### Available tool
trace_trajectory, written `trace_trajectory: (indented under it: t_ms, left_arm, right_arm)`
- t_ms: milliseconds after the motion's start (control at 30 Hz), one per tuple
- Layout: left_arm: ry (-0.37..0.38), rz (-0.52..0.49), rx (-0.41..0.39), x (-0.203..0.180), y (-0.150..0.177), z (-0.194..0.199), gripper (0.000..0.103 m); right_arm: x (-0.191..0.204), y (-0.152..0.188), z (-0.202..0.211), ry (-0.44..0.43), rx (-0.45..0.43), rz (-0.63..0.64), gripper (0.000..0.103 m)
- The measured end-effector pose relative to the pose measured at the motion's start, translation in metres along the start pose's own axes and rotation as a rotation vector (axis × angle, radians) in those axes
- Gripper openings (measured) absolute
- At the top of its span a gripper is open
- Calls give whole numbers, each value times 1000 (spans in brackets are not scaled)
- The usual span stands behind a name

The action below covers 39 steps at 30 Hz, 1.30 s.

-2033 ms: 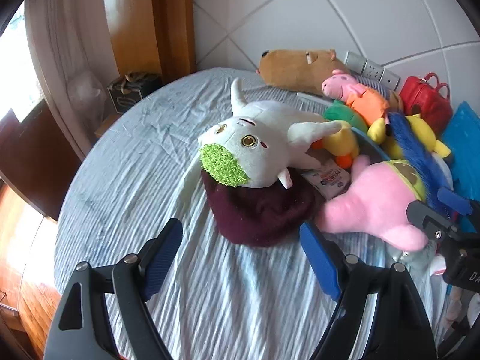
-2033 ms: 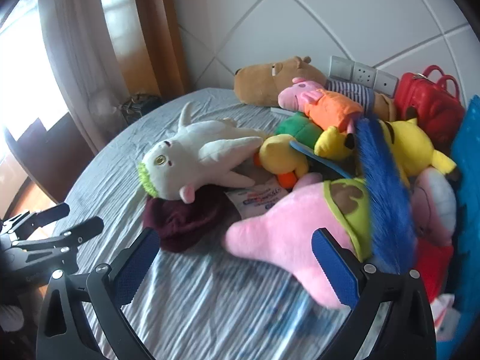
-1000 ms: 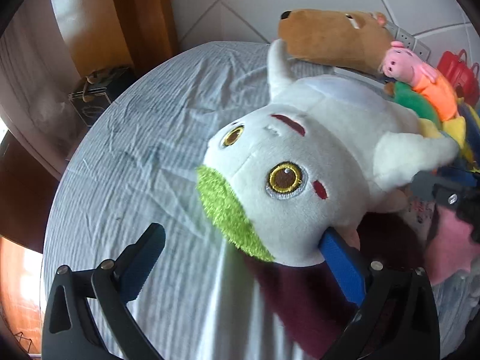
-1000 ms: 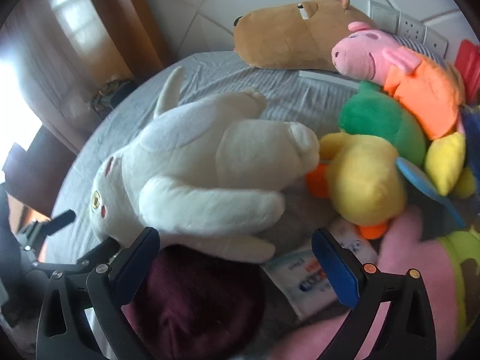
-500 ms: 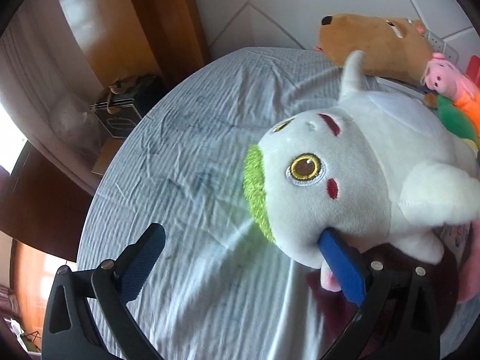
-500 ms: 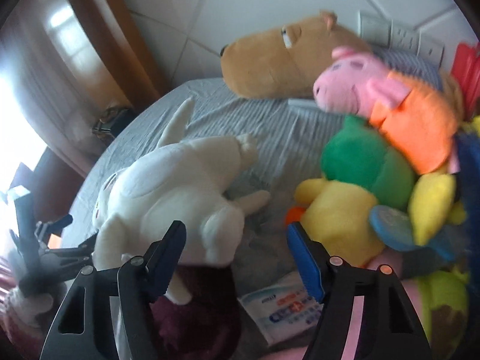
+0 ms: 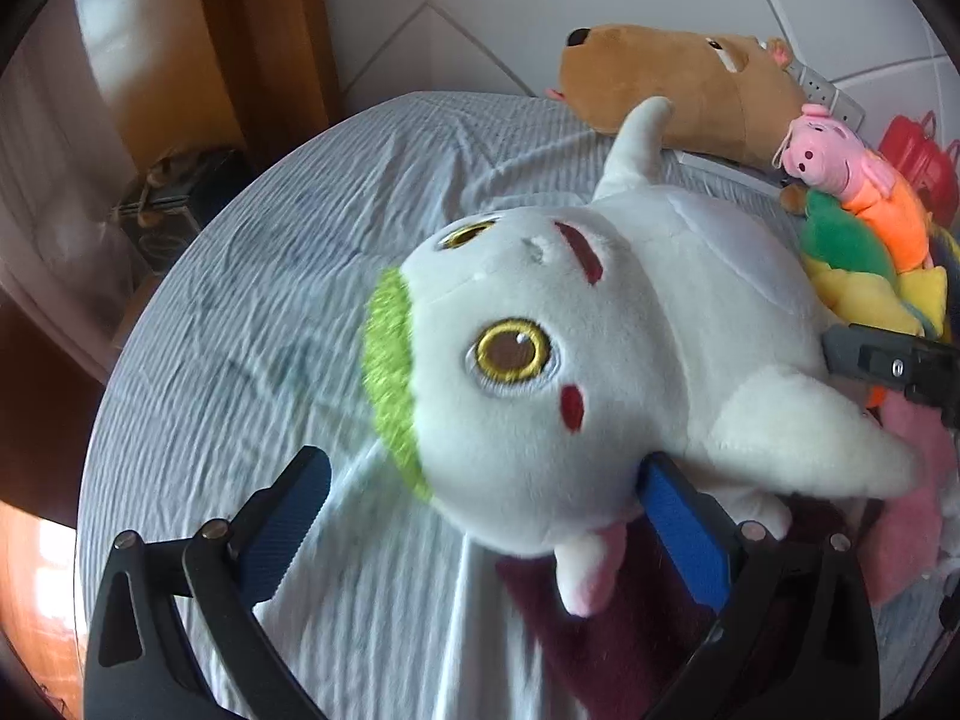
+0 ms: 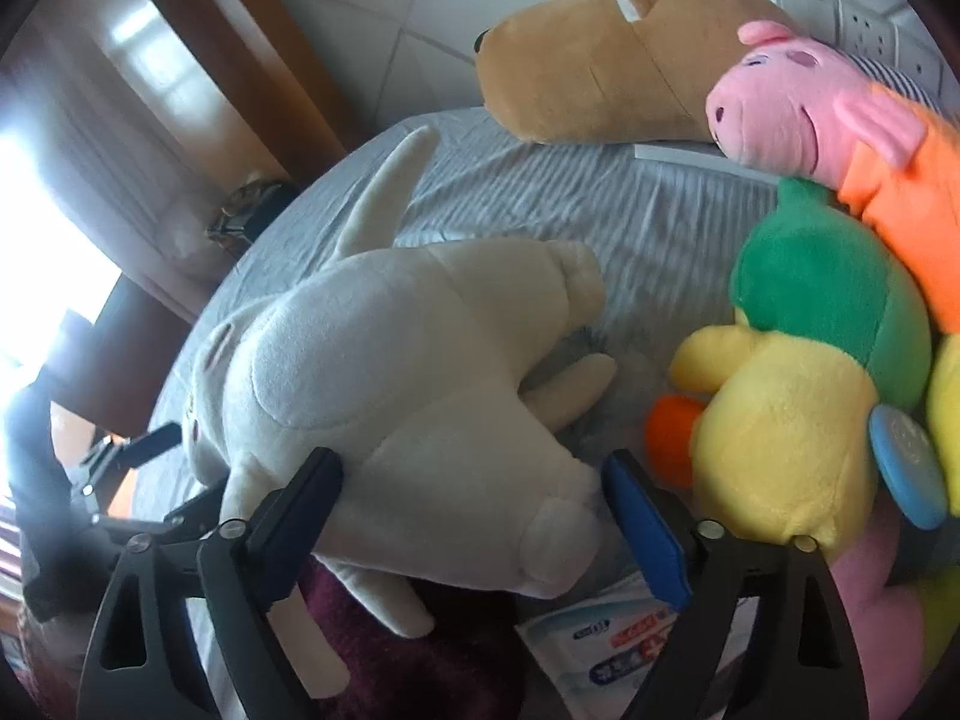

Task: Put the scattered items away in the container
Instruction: 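Close both tools on the white cat plush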

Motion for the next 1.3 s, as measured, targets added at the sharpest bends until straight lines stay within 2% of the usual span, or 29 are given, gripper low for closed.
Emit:
trace_trajectory:
  t_ms: [100, 300, 367, 533, 567, 633, 767, 967, 1167, 1300]
  left_arm:
    - [13, -2, -5, -1, 1, -1, 103]
    - [44, 57, 11, 5, 6, -4, 103]
    - [27, 43, 3, 4, 6, -2, 103]
    - [-61, -23, -12, 16, 5, 1, 103]
    - [-62, -19, -9, 19, 4, 0, 103]
    - [-31, -3, -3, 18, 4, -1, 103]
    - [11, -38, -15, 3, 5, 4, 103]
    - [63, 33, -8, 4, 8, -8, 103]
    - [144, 81, -15, 8, 11, -18, 103]
    - [182, 100, -36, 9, 12, -24, 103]
  right_arm:
    - [2, 4, -5, -20, -2, 12, 103]
    - [9, 6, -9, -41, -9, 31, 103]
    - [13, 6, -5, -54, -6, 37, 103]
    - [24, 18, 7, -208, 59, -43, 103]
    - [24, 19, 7, -195, 52, -31, 103]
    - [24, 21, 6, -168, 38, -7, 103]
    - [12, 17, -2, -85, 5, 12, 102]
    - [15, 21, -15, -129, 30, 37, 103]
    - [4, 29, -26, -210, 48, -71, 103]
    - [5, 27, -30, -218, 29, -65, 103]
Point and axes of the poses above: each gripper's, at about its wrist camera, not at the fingertips, and z roughly against the way its jaws point, x to its left, y to its underside, the point moved 6 cm from there along -z, roughly the way its jaws point, and after that the axes turned 8 degrees about -x, right-handed, at the moved point
